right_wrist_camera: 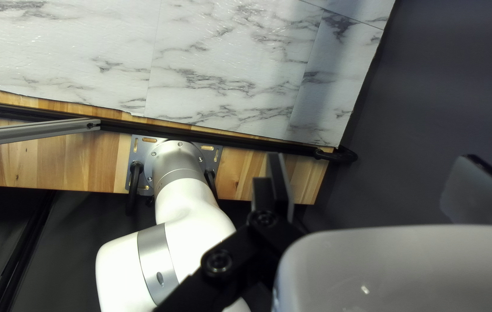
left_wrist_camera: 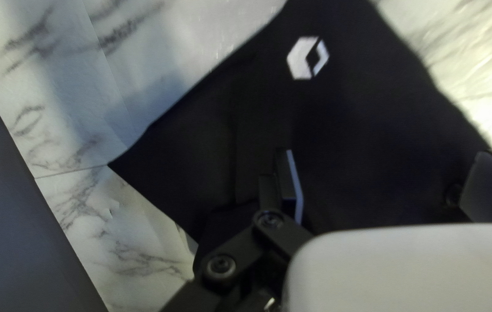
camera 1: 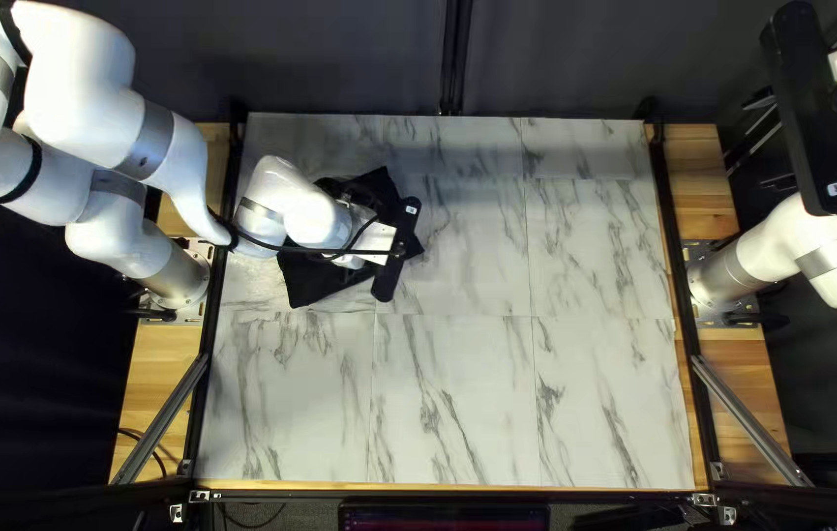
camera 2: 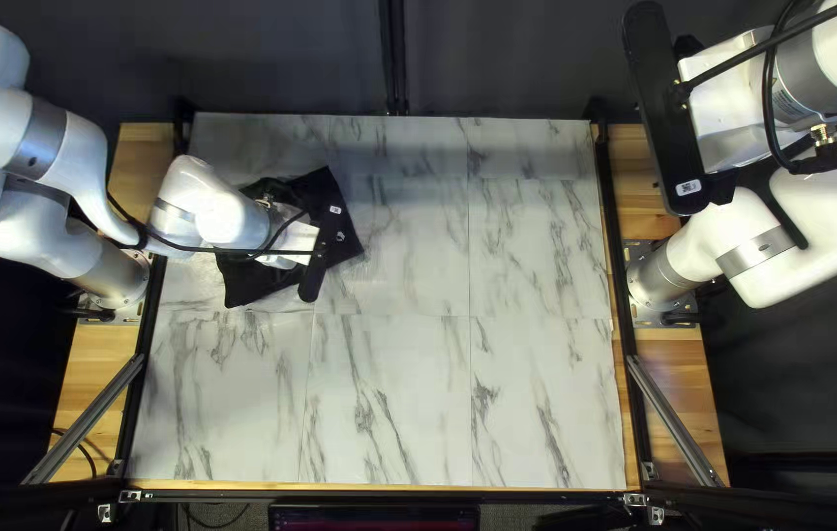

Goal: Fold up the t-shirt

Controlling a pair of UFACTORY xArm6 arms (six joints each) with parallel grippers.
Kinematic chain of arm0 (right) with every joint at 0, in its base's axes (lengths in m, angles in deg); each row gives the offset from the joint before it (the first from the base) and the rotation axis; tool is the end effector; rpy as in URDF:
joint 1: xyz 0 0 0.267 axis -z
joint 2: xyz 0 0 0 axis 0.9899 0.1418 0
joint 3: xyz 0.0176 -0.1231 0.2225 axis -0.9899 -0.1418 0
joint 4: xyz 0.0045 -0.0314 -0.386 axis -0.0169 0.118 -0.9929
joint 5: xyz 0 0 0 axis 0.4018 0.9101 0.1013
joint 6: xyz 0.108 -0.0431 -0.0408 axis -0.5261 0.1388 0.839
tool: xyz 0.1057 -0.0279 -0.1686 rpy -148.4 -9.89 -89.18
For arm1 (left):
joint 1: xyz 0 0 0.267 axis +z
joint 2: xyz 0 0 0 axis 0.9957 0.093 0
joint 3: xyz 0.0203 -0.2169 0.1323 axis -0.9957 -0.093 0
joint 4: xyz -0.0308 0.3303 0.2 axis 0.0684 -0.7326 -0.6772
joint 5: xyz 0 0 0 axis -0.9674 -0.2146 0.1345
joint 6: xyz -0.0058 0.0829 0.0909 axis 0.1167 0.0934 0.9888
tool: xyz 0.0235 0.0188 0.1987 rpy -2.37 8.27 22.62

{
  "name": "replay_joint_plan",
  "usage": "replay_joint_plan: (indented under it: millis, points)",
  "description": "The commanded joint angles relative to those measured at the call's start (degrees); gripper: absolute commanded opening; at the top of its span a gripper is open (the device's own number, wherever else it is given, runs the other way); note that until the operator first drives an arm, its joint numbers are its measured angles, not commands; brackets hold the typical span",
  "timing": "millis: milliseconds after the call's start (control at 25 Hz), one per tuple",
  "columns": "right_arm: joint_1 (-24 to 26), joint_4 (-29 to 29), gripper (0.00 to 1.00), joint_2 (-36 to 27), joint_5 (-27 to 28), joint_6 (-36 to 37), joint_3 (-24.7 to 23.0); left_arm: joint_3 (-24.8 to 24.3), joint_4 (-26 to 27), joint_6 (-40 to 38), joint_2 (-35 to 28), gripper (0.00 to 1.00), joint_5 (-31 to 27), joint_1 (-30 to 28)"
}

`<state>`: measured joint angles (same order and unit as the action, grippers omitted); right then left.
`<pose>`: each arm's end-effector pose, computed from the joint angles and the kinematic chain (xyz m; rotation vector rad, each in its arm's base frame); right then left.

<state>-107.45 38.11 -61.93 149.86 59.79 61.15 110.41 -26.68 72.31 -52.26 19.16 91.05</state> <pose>0.2696 0.0136 0.4409 2.8102 0.3941 0.1648 0.3961 0.0757 -0.0524 -2.8075 0.4796 -0.1499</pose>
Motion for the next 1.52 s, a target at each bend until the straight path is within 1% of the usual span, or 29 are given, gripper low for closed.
replay_joint_plan:
  millis: [40,120,200,320,440,520,680,920,1120,1440,1520]
  points:
    - [0.00,0.00,1.00,0.00,0.00,0.00,0.00,-0.27,2.75,2.50,-1.47,1.00,-0.34,-0.97]
    - [0.00,0.00,1.00,0.00,0.00,0.00,0.00,-0.34,6.27,4.36,-6.84,1.00,-5.12,-4.01]
    - [0.00,0.00,1.00,0.00,0.00,0.00,0.00,0.17,7.74,4.80,-10.70,1.00,-9.37,-6.48]
    - [0.00,0.00,1.00,0.00,0.00,0.00,0.00,0.18,8.31,4.51,-15.77,1.00,-14.87,-9.19]
    - [0.00,0.00,1.00,0.00,0.00,0.00,0.00,-0.84,8.29,3.68,-18.21,1.00,-17.15,-10.46]
    - [0.00,0.00,1.00,0.00,0.00,0.00,0.00,-1.00,8.32,2.15,-16.83,1.00,-17.10,-12.03]
    - [0.00,0.00,1.00,0.00,0.00,0.00,0.00,-0.76,8.65,1.46,-13.61,1.00,-16.20,-13.49]
    - [0.00,0.00,1.00,0.00,0.00,0.00,0.00,-1.77,8.18,0.66,-10.11,1.00,-14.53,-13.44]
    - [0.00,0.00,1.00,0.00,0.00,0.00,0.00,-2.52,7.76,-0.02,-6.42,1.00,-10.69,-12.92]
    - [0.00,0.00,1.00,0.00,0.00,0.00,0.00,-3.16,9.75,2.02,-5.85,1.00,-9.52,-12.74]
    - [0.00,0.00,1.00,0.00,0.00,0.00,0.00,-2.70,11.01,2.87,-7.54,1.00,-11.76,-13.60]
